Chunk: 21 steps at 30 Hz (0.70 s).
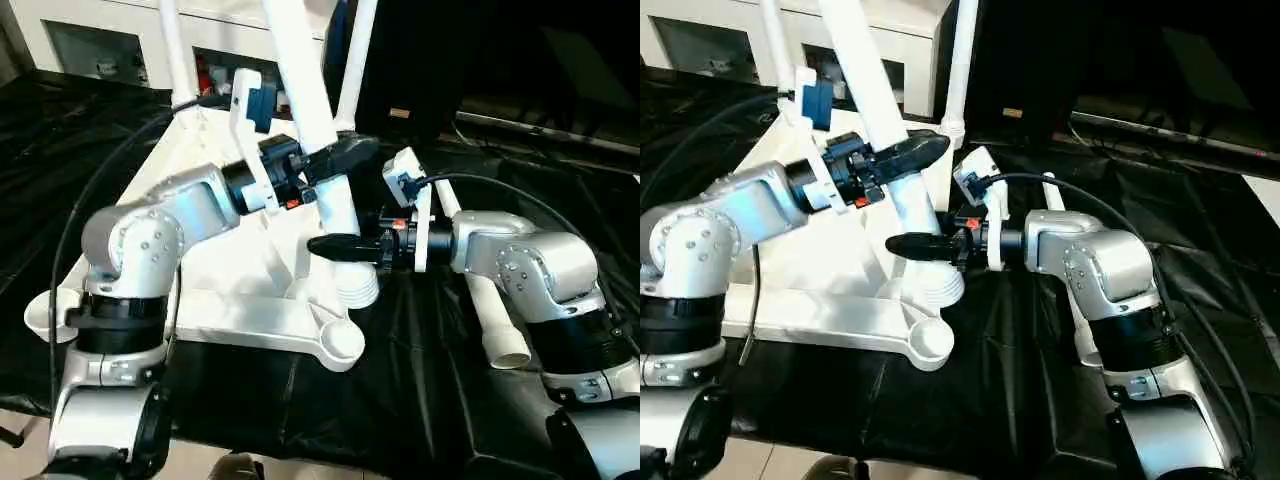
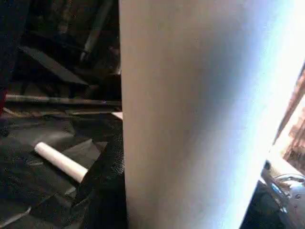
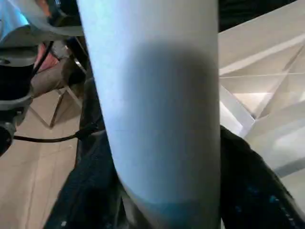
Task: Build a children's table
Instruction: Pick table leg
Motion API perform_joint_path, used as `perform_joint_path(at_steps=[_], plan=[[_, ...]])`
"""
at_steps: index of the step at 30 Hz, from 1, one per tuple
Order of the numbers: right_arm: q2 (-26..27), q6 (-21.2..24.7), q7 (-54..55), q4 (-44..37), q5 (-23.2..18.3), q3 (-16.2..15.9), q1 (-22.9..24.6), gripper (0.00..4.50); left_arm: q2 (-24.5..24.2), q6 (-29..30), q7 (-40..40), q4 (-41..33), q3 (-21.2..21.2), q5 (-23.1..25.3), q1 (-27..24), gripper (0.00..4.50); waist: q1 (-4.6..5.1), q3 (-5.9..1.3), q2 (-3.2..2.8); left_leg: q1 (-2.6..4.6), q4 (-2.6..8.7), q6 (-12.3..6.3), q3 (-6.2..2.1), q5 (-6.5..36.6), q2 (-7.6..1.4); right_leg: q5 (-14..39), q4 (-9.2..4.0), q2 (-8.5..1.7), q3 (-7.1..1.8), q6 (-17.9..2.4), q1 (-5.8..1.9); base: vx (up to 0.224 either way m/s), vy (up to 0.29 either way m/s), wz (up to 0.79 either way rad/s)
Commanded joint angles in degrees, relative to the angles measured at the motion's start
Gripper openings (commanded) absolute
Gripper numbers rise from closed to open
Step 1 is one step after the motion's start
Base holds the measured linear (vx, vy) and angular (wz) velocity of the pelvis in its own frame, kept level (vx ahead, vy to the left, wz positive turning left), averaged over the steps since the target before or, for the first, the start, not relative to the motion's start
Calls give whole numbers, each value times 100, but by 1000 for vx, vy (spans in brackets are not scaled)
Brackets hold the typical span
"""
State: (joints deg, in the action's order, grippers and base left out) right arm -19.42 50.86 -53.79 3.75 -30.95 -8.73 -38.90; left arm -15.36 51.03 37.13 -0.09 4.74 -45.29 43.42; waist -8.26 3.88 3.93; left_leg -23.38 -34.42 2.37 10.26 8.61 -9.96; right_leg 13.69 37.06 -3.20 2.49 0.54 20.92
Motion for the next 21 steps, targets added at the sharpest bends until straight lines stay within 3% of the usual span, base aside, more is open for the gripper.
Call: perform_joint_path(at_steps=[1,7,9,12,16,21], plan=[[-18,64,162,-2,12,87,23,214,30,40,126,-49,-64,-94,131,185,6,-443,-86,256,432,549,-134,962,-345,116,-397,-531,-244,-1015,-146,0,0,0],[115,-62,436,-15,89,208,41,202,30,8,41,-50,-90,-24,86,184,10,-445,-94,260,432,579,-131,969,-344,43,-393,-530,-243,-1029,-143,0,0,0],[198,-227,608,-43,180,226,74,201,94,-69,-238,42,-75,173,109,240,10,-449,-93,271,429,596,-128,997,-347,85,-393,-532,-243,-1021,-135,0,0,0],[334,-426,835,-96,325,205,131,195,296,-152,-560,197,115,192,151,266,6,-443,-79,275,437,631,-130,1037,-347,175,-408,-536,-245,-1004,-127,0,0,0],[684,-949,1682,-110,863,122,190,193,377,-808,-1607,368,-289,1412,131,301,20,-438,-69,259,458,652,-148,1053,-362,280,-431,-551,-260,-766,-139,0,0,0],[1138,-1192,2585,-67,1250,44,263,191,823,-1026,-2403,486,-272,1719,106,302,36,-452,-75,254,452,676,-154,892,-357,12,-404,-534,-246,-775,-133,0,0,0]])
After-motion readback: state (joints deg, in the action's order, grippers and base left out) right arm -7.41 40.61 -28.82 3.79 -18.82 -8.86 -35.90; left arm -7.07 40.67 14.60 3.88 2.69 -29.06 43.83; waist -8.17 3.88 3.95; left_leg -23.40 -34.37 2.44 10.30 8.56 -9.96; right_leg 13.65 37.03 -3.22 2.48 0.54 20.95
